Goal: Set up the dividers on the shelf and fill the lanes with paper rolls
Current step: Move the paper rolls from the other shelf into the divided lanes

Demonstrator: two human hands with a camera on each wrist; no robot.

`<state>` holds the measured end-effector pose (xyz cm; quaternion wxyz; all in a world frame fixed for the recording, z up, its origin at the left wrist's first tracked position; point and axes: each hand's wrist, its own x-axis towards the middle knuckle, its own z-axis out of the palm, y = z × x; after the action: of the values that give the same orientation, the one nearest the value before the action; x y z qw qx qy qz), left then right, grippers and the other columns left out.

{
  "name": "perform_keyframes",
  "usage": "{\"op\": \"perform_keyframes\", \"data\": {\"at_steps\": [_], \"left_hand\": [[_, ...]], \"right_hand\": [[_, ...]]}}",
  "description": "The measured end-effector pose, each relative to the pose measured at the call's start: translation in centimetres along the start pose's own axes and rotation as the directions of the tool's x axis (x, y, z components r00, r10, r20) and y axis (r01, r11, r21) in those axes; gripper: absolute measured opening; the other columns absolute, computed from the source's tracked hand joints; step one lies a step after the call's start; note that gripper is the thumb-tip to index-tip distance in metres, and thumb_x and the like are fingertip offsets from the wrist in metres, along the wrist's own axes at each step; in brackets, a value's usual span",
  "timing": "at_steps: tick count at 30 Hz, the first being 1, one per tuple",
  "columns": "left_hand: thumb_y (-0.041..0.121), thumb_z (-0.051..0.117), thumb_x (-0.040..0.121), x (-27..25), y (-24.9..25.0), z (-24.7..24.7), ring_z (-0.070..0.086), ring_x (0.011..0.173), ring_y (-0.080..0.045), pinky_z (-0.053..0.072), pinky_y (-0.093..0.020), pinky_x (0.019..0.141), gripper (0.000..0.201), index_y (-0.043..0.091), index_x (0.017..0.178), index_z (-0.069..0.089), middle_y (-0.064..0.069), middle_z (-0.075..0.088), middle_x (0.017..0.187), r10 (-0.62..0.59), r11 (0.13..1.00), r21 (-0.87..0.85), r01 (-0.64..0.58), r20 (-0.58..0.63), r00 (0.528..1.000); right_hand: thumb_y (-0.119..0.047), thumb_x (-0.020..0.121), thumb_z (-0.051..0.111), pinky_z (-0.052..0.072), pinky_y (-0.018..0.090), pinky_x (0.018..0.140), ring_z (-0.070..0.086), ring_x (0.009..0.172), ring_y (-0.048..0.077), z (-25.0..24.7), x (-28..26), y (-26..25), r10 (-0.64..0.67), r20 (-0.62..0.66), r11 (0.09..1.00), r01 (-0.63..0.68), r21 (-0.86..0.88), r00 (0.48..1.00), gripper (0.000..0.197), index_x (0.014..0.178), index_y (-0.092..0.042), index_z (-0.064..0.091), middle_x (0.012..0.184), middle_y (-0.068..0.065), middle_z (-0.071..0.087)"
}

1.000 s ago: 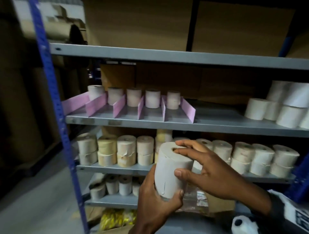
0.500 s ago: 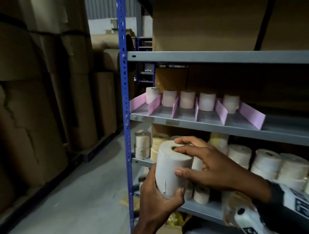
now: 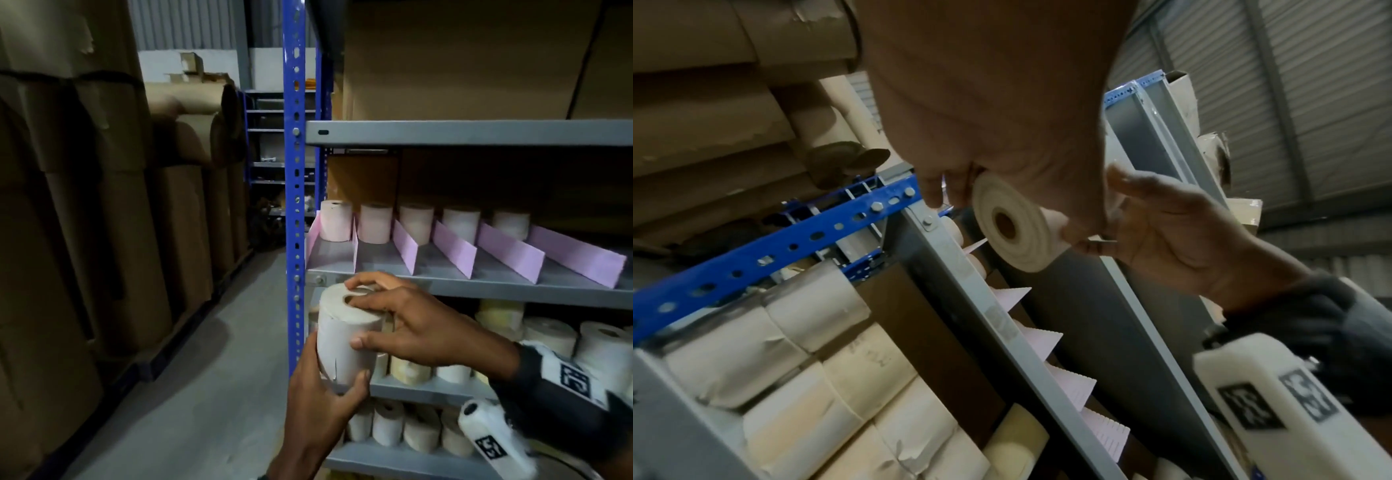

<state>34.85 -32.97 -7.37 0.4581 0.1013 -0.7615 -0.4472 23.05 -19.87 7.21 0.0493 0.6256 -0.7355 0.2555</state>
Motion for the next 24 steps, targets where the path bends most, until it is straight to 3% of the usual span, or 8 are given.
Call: {"op": "perform_keyframes", "data": {"at_steps": [2,5,7,11,15,17,21,24], "left_hand": [[0.045,0.078,0.075,1.1,-0.2,-0.1,0.059,0.127,-0.011,0.053,-0.038,0.099,0.084,0.026,0.149,0.043,0.01,0.059,0.142,0.035,0.996,0.085,-0.029,-0.067,0.997],[0.033,0.07,0.081,2.0,-0.3,0.5,0.051,0.136,-0.032,0.047,-0.043,0.105,0.074,-0.001,0.143,0.048,-0.017,0.05,0.149,0.288,0.934,0.259,-0.244,-0.144,0.947],[0.036,0.065,0.079,2.4,-0.4,1.1,0.047,0.139,-0.036,0.048,-0.047,0.104,0.074,-0.003,0.141,0.051,-0.022,0.046,0.151,0.412,0.85,0.382,-0.362,-0.053,0.91],[0.046,0.061,0.076,4.4,-1.4,2.0,0.028,0.149,-0.037,0.04,-0.056,0.11,0.087,0.006,0.151,0.042,-0.017,0.028,0.163,0.314,0.77,0.535,-0.347,0.156,0.937],[0.045,0.059,0.076,7.1,-3.1,2.8,0.022,0.152,-0.037,0.038,-0.063,0.11,0.09,0.008,0.154,0.035,-0.016,0.017,0.166,0.243,0.75,0.582,-0.314,0.199,0.949],[0.044,0.061,0.078,8.1,-4.1,3.2,0.019,0.154,-0.035,0.035,-0.063,0.112,0.09,0.009,0.156,0.032,-0.014,0.014,0.167,0.226,0.748,0.591,-0.303,0.203,0.953],[0.045,0.064,0.077,9.6,-5.3,3.7,0.023,0.152,-0.034,0.036,-0.061,0.113,0.091,0.012,0.156,0.031,-0.012,0.015,0.167,0.198,0.746,0.602,-0.286,0.209,0.958],[0.045,0.065,0.077,10.3,-6.2,4.1,0.029,0.149,-0.034,0.039,-0.06,0.111,0.09,0.012,0.155,0.034,-0.011,0.02,0.167,0.188,0.746,0.606,-0.278,0.208,0.96]], "right_hand": [[-0.067,0.076,0.063,0.047,0.039,0.102,0.047,0.127,0.0,-0.2,1.9,0.2,0.031,-0.047,0.998,-0.034,-0.058,0.998,0.063,0.127,-0.03,0.063,0.139,-0.026,0.041],[-0.07,0.073,0.06,0.044,0.046,0.104,0.047,0.129,0.004,-0.9,4.8,0.7,0.068,-0.098,0.991,-0.079,-0.11,0.993,0.069,0.129,-0.03,0.063,0.141,-0.022,0.043],[-0.07,0.073,0.057,0.042,0.048,0.105,0.047,0.129,0.006,-1.4,6.7,1.1,0.076,-0.118,0.984,-0.094,-0.152,0.99,0.069,0.129,-0.03,0.063,0.141,-0.019,0.045],[-0.069,0.073,0.058,0.041,0.045,0.105,0.048,0.127,0.008,-2.4,9.8,2.0,0.112,-0.136,0.961,-0.142,-0.235,0.984,0.07,0.13,-0.028,0.062,0.14,-0.015,0.049],[-0.054,0.08,0.07,0.034,0.016,0.089,0.048,0.127,0.01,-2.3,12.4,3.9,0.092,-0.14,0.957,-0.126,-0.26,0.986,0.059,0.13,-0.024,0.063,0.139,-0.009,0.052],[-0.053,0.08,0.071,0.029,0.01,0.086,0.046,0.127,0.009,-2.1,13.5,4.7,0.095,-0.148,0.951,-0.134,-0.279,0.984,0.058,0.129,-0.024,0.063,0.14,-0.01,0.052],[-0.058,0.079,0.067,0.042,0.047,0.103,0.047,0.128,0.013,-1.9,15.3,5.9,0.135,-0.111,0.94,-0.162,-0.299,0.985,0.06,0.128,-0.023,0.063,0.14,-0.009,0.053],[-0.058,0.08,0.066,0.04,0.05,0.104,0.045,0.13,0.015,-1.7,16.1,7.1,0.191,-0.069,0.926,-0.204,-0.318,0.979,0.06,0.13,-0.024,0.062,0.143,-0.009,0.052]]}}
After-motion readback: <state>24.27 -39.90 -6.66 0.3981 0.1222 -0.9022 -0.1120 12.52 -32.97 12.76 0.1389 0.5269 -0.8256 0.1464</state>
